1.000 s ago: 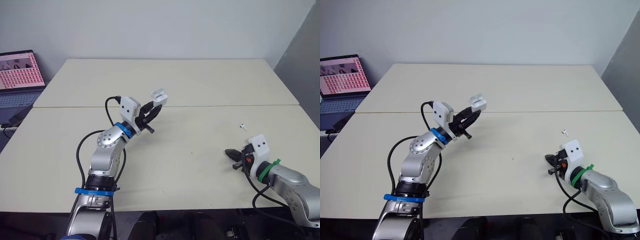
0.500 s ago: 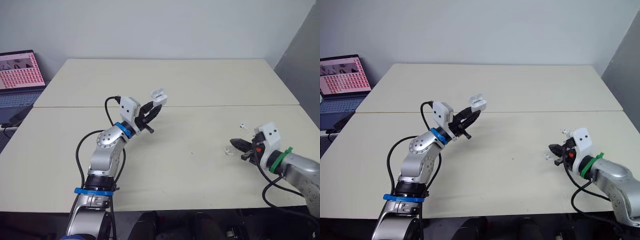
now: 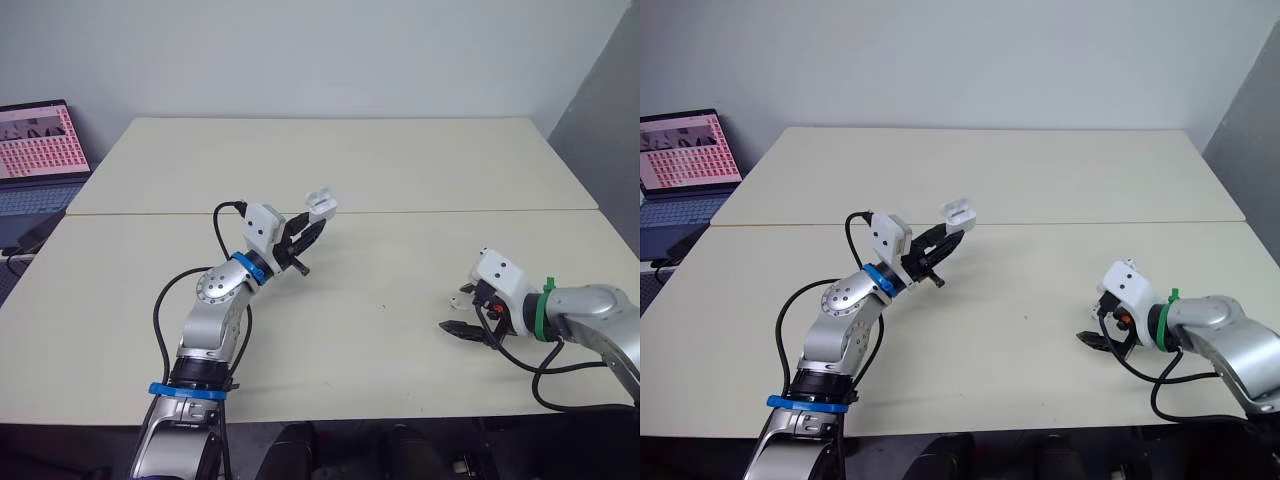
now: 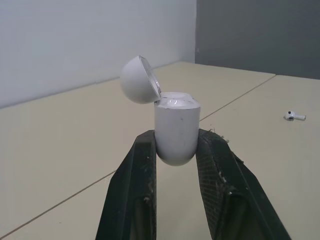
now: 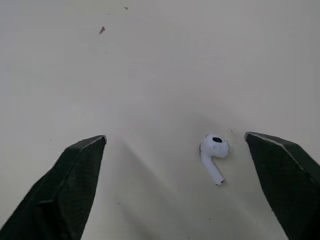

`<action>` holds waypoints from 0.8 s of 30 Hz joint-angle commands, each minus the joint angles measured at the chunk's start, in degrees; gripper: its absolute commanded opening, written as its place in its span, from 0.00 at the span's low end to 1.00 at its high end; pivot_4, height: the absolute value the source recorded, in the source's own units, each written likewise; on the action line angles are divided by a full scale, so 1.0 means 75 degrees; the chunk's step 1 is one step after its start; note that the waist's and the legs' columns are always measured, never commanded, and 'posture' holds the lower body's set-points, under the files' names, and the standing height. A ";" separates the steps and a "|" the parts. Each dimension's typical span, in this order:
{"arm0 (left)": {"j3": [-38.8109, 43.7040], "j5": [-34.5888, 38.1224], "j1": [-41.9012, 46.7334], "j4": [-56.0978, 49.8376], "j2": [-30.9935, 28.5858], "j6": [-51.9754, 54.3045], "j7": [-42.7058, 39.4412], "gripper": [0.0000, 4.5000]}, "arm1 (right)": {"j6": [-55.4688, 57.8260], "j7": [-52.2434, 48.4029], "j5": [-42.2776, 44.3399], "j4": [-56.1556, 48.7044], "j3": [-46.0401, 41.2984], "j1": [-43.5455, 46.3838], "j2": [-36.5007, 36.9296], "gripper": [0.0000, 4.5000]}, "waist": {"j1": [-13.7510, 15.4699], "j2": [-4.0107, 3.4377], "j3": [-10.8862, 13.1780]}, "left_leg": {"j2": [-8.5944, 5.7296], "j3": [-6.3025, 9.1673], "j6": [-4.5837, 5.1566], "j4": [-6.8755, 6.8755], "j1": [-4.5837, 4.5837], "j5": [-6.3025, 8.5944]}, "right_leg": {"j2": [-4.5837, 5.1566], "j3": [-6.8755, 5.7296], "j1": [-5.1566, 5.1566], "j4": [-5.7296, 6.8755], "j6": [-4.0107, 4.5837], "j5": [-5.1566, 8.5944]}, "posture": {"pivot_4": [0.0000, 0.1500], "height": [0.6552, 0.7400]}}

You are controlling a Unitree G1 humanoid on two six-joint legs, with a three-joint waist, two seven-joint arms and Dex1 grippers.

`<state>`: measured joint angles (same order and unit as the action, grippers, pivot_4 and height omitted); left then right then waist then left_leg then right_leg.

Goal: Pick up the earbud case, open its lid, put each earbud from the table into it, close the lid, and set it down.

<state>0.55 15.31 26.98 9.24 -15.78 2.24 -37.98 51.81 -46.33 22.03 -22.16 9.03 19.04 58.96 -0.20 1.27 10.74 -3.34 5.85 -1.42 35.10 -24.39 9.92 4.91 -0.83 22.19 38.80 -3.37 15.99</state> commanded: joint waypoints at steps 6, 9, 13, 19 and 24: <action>-0.0014 -0.0077 -0.0008 -0.0368 0.0136 -0.0249 0.0238 0.17 | -0.0698 -0.1311 -0.0993 0.0879 0.0985 0.1068 0.0397 1.00 | 0.0001 0.0000 0.0000 | 0.0003 0.0001 -0.0001 -0.0003 -0.0001 0.0000 | 0.0000 -0.0001 0.0003 -0.0006 0.0001 -0.0001 | 1.00 1.00; -0.0015 -0.0104 -0.0107 -0.0434 0.0154 -0.0264 0.0313 0.17 | -0.0689 -0.1550 -0.1153 0.1030 0.1175 0.1214 0.0290 1.00 | -0.0004 0.0000 0.0000 | 0.0001 -0.0003 -0.0001 -0.0001 -0.0002 0.0000 | 0.0000 0.0004 0.0003 -0.0006 0.0001 -0.0001 | 1.00 1.00; -0.0025 -0.0115 -0.0232 -0.0562 0.0174 -0.0258 0.0397 0.17 | -0.0879 -0.1569 -0.1481 0.1540 0.1412 0.1417 -0.0063 1.00 | -0.0013 0.0000 0.0000 | 0.0004 -0.0002 -0.0001 0.0001 0.0000 -0.0001 | -0.0001 0.0006 0.0005 -0.0002 0.0000 -0.0001 | 1.00 1.00; 0.0043 -0.0105 -0.0280 -0.0618 0.0129 -0.0229 0.0417 0.17 | -0.1100 -0.1610 -0.1849 0.1908 0.1511 0.1496 -0.0407 0.96 | -0.0009 0.0000 0.0000 | 0.0002 -0.0005 -0.0001 0.0002 -0.0001 0.0000 | 0.0000 0.0009 0.0005 -0.0006 0.0001 -0.0002 | 1.00 1.00; 0.0062 -0.0091 -0.0259 -0.0605 0.0119 -0.0221 0.0419 0.17 | -0.1280 -0.1786 -0.2058 0.2030 0.1511 0.1421 -0.0383 0.64 | -0.0005 0.0000 0.0000 | 0.0001 -0.0001 -0.0002 0.0003 -0.0001 -0.0001 | 0.0000 0.0006 0.0004 -0.0003 0.0001 -0.0002 | 1.00 1.00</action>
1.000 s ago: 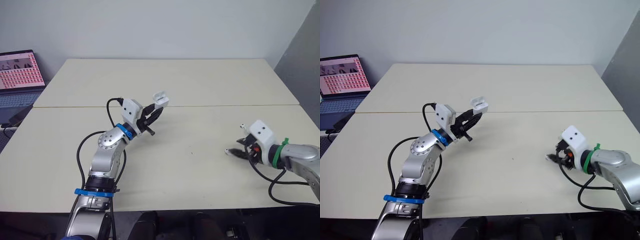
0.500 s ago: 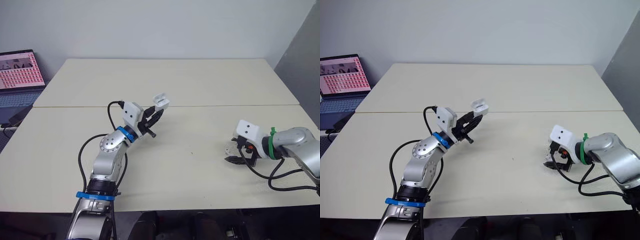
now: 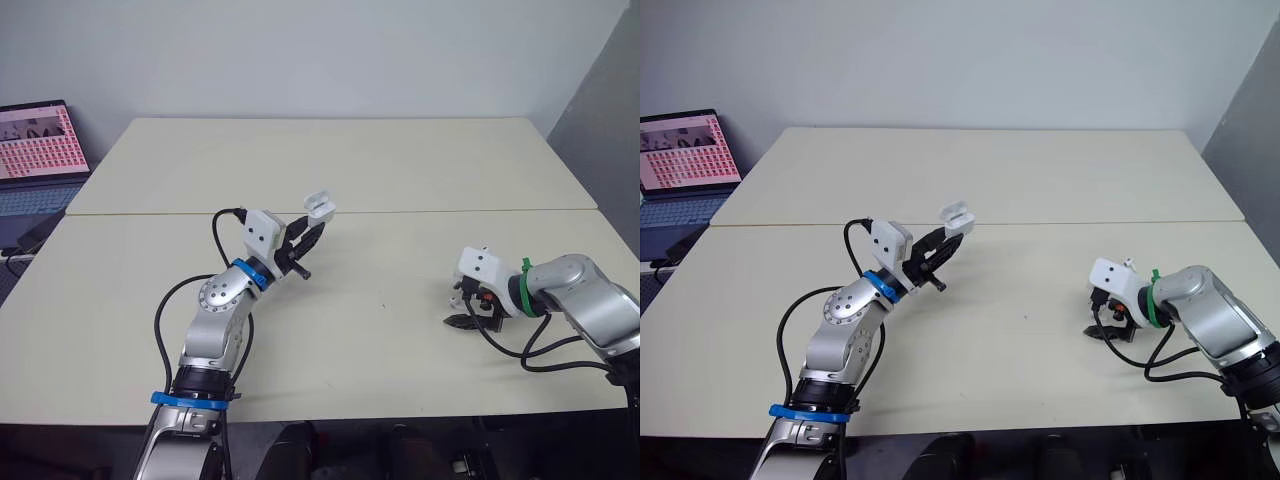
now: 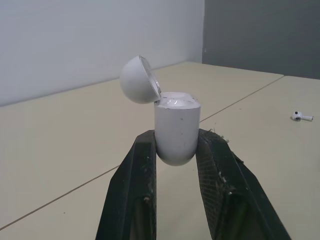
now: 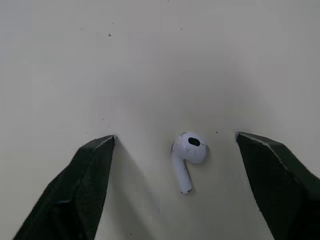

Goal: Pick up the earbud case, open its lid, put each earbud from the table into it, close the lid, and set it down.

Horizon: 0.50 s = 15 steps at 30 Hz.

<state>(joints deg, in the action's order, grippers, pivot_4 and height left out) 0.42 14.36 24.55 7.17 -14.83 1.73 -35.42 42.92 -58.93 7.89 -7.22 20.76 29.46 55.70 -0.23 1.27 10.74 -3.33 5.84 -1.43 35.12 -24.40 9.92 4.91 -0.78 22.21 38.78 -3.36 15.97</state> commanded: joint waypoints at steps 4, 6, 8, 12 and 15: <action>0.0060 0.0028 0.0088 -0.0304 0.0023 -0.0158 0.0088 0.17 | -0.0102 -0.0216 -0.0269 0.0022 -0.0015 0.0047 0.0044 0.56 | 0.0000 0.0000 0.0000 | 0.0000 0.0000 0.0000 0.0000 0.0000 0.0000 | 0.0000 0.0000 0.0000 -0.0001 0.0000 0.0000 | 1.00 1.00; 0.0053 0.0028 0.0093 -0.0296 0.0039 -0.0161 0.0095 0.17 | -0.0120 -0.0242 -0.0323 0.0030 0.0008 0.0065 0.0017 0.56 | 0.0001 0.0000 0.0000 | 0.0000 0.0001 0.0000 0.0000 0.0000 0.0000 | 0.0000 0.0000 0.0000 -0.0001 0.0000 0.0000 | 1.00 1.00; 0.0032 0.0017 0.0098 -0.0281 0.0075 -0.0172 0.0116 0.17 | -0.0186 -0.0284 -0.0418 0.0068 0.0068 0.0127 -0.0011 0.56 | 0.0001 0.0000 0.0000 | -0.0001 0.0000 0.0000 0.0000 0.0000 0.0000 | 0.0000 0.0001 0.0000 -0.0001 0.0000 0.0000 | 1.00 1.00; -0.0019 -0.0009 0.0064 -0.0302 0.0162 -0.0189 0.0183 0.17 | -0.0295 -0.0485 -0.0643 0.0170 0.0217 0.0206 0.0060 0.56 | 0.0004 0.0000 0.0000 | 0.0000 0.0001 0.0000 0.0001 0.0000 0.0000 | 0.0000 0.0000 0.0000 -0.0001 0.0000 0.0000 | 1.00 1.00; -0.0059 -0.0029 -0.0003 -0.0301 0.0255 -0.0215 0.0225 0.17 | -0.0173 -0.0593 -0.0735 0.0375 0.0331 0.0315 -0.0030 0.56 | 0.0005 0.0000 0.0000 | -0.0001 0.0001 0.0000 0.0001 0.0000 0.0000 | 0.0000 0.0000 -0.0001 -0.0001 0.0000 0.0000 | 1.00 1.00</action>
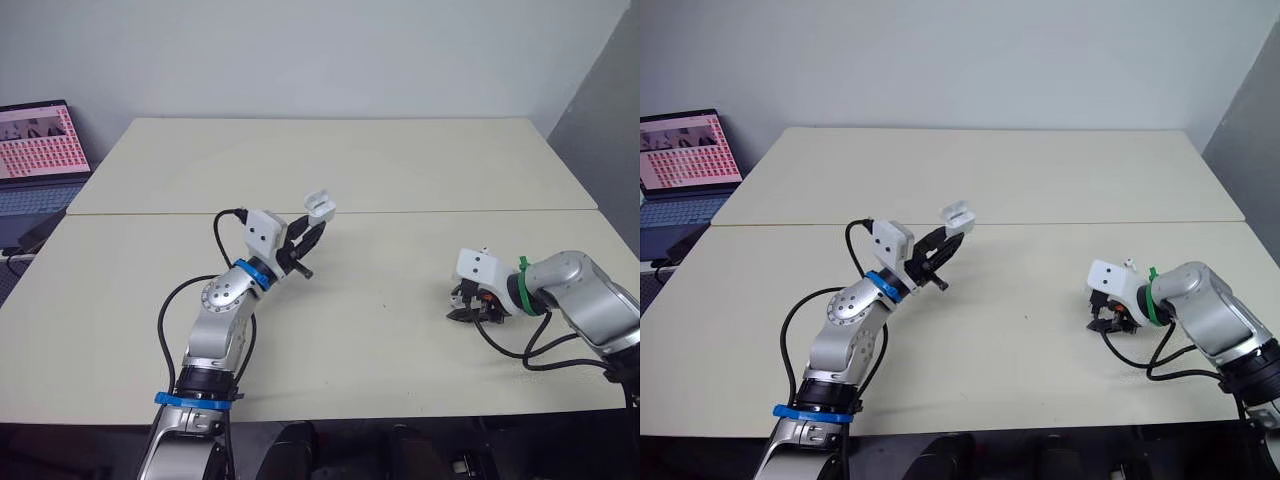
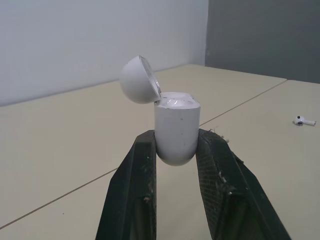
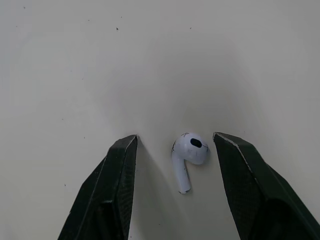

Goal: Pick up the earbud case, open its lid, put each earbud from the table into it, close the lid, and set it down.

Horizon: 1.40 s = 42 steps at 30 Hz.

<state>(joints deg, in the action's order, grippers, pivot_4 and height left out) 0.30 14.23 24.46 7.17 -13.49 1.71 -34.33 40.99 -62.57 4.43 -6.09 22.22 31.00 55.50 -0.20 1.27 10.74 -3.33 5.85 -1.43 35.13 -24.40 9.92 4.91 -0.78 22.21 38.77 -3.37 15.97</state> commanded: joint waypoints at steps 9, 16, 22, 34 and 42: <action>-0.0096 -0.0078 -0.0158 -0.0366 0.0275 -0.0238 0.0189 0.17 | 0.0193 -0.0282 -0.0647 0.0704 0.0374 0.0489 -0.0098 0.56 | -0.0001 0.0000 0.0000 | 0.0000 0.0000 0.0000 0.0003 0.0003 0.0000 | 0.0000 0.0001 -0.0004 -0.0001 -0.0001 -0.0001 | 1.00 1.00; -0.0107 -0.0067 -0.0359 -0.0498 0.0409 -0.0245 0.0364 0.17 | 0.0546 -0.0578 -0.0747 0.0491 0.0493 0.0520 0.0009 0.56 | 0.0012 0.0001 0.0000 | -0.0003 0.0003 0.0000 0.0003 0.0002 0.0000 | 0.0002 0.0000 -0.0006 -0.0004 -0.0001 -0.0001 | 1.00 1.00; -0.0086 -0.0060 -0.0394 -0.0483 0.0416 -0.0271 0.0436 0.17 | 0.0618 -0.0642 -0.0826 0.0619 0.0504 0.0562 -0.0089 0.43 | 0.0014 0.0001 0.0000 | -0.0004 0.0003 0.0000 0.0004 0.0002 0.0000 | 0.0002 -0.0001 -0.0008 -0.0005 -0.0001 -0.0001 | 1.00 1.00; -0.0061 -0.0027 -0.0280 -0.0355 0.0324 -0.0285 0.0397 0.17 | 0.0599 -0.0793 -0.0733 0.0433 0.0345 0.0519 -0.0213 0.09 | 0.0014 0.0004 -0.0003 | -0.0002 0.0002 0.0000 0.0006 0.0003 0.0000 | 0.0002 0.0000 -0.0008 -0.0006 -0.0004 -0.0002 | 1.00 1.00; -0.0087 0.0441 -0.0337 -0.0625 0.0451 -0.0048 0.0040 0.17 | 0.2780 0.0291 0.1704 -0.1009 -0.2423 0.1539 -0.2754 0.09 | -0.0133 0.0004 -0.0001 | 0.0010 -0.0001 -0.0001 0.0001 0.0001 0.0001 | -0.0005 0.0009 0.0009 0.0008 -0.0002 -0.0003 | 1.00 1.00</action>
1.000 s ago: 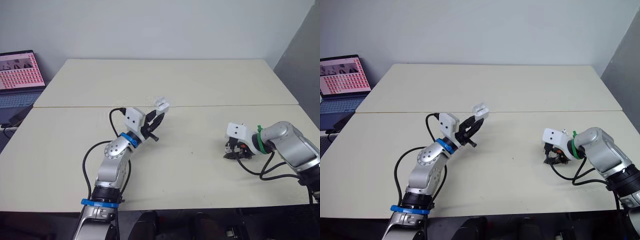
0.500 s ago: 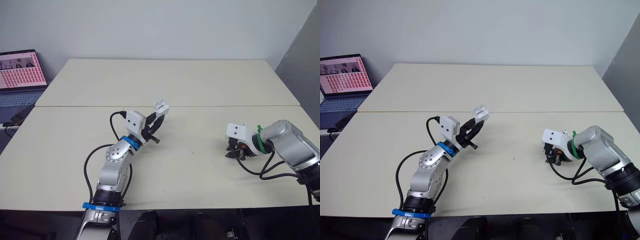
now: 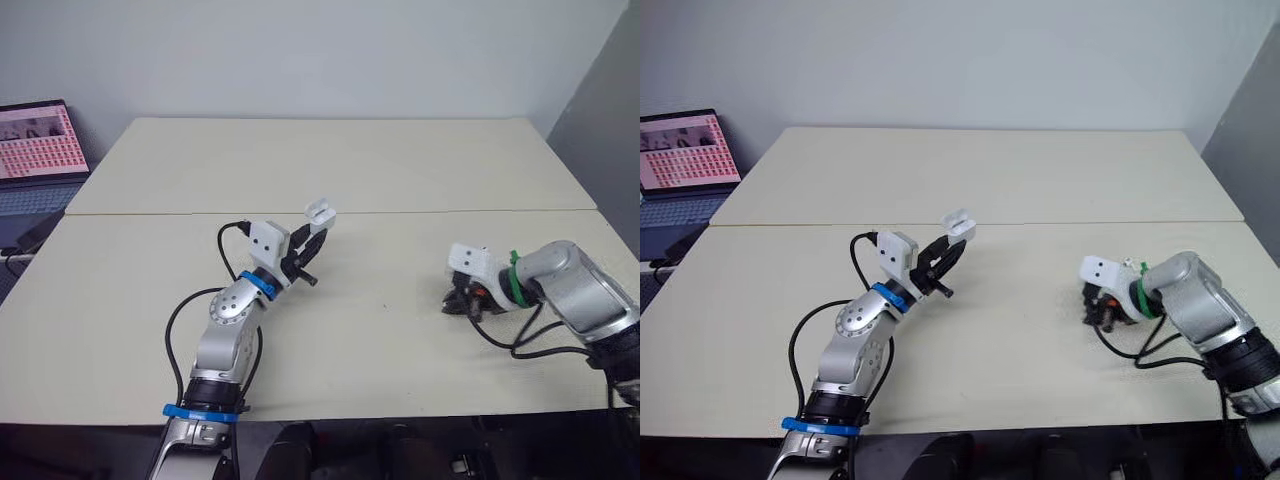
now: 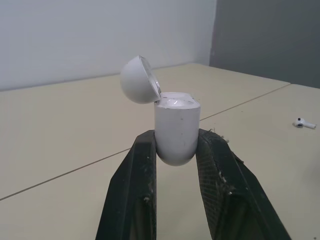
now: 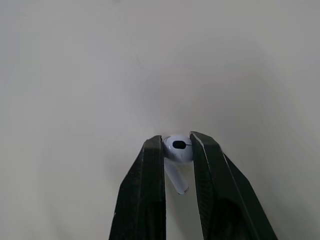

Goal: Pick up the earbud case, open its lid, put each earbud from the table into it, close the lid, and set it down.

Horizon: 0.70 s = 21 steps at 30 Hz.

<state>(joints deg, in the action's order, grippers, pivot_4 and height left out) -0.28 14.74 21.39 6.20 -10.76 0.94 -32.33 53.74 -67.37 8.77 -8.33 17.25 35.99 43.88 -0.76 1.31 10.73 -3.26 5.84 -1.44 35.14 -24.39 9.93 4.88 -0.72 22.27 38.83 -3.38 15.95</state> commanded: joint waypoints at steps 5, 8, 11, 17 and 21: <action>-0.0103 0.0885 0.0106 -0.0705 0.0176 0.0414 -0.0672 0.17 | 0.1499 0.3283 0.2000 -0.1362 -0.4116 0.1330 -0.3714 0.09 | 0.0072 0.0009 -0.0008 | -0.0007 0.0039 -0.0005 -0.0006 -0.0005 -0.0001 | -0.0006 -0.0031 0.0000 0.0012 0.0003 -0.0002 | 1.00 1.00; -0.0091 0.1108 0.0274 -0.0634 0.0209 0.0596 -0.0817 0.17 | 0.1402 0.4227 0.2451 -0.1739 -0.4686 0.1205 -0.4705 0.09 | 0.0116 0.0014 -0.0010 | -0.0024 0.0041 -0.0006 -0.0008 -0.0007 0.0001 | 0.0006 -0.0033 -0.0003 0.0001 0.0004 -0.0002 | 1.00 1.00; -0.0171 0.1090 0.0672 -0.0355 0.0286 0.0623 -0.0970 0.17 | 0.1175 0.4927 0.2857 -0.1999 -0.4848 0.0915 -0.5533 0.09 | 0.0098 0.0009 -0.0007 | -0.0029 0.0027 -0.0004 -0.0009 -0.0008 0.0000 | 0.0010 -0.0017 0.0005 0.0007 0.0004 -0.0003 | 1.00 1.00; -0.0343 0.0858 0.1292 0.0209 0.0452 0.0356 -0.1159 0.17 | 0.0810 0.5966 0.3459 -0.1902 -0.4910 0.0646 -0.6558 0.09 | 0.0015 0.0007 -0.0009 | -0.0018 0.0025 -0.0004 -0.0016 -0.0004 0.0000 | -0.0001 -0.0016 0.0008 0.0012 0.0004 -0.0002 | 1.00 1.00; -0.0344 0.0756 0.1442 0.0368 0.0526 0.0211 -0.1111 0.17 | 0.0340 0.6229 0.3444 -0.1920 -0.4490 0.0359 -0.6626 0.09 | -0.0019 0.0007 -0.0008 | -0.0018 0.0026 -0.0003 -0.0018 -0.0004 0.0000 | -0.0002 -0.0018 0.0008 0.0013 0.0004 -0.0002 | 1.00 1.00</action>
<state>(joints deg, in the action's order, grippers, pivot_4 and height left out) -3.05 20.41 30.57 10.04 -7.32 4.21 -40.65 58.96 -21.30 33.36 -21.10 -18.13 38.75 -5.61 -0.91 1.36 10.67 -3.39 6.04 -1.46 35.00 -24.42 9.93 4.86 -0.85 22.34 38.93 -3.35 15.93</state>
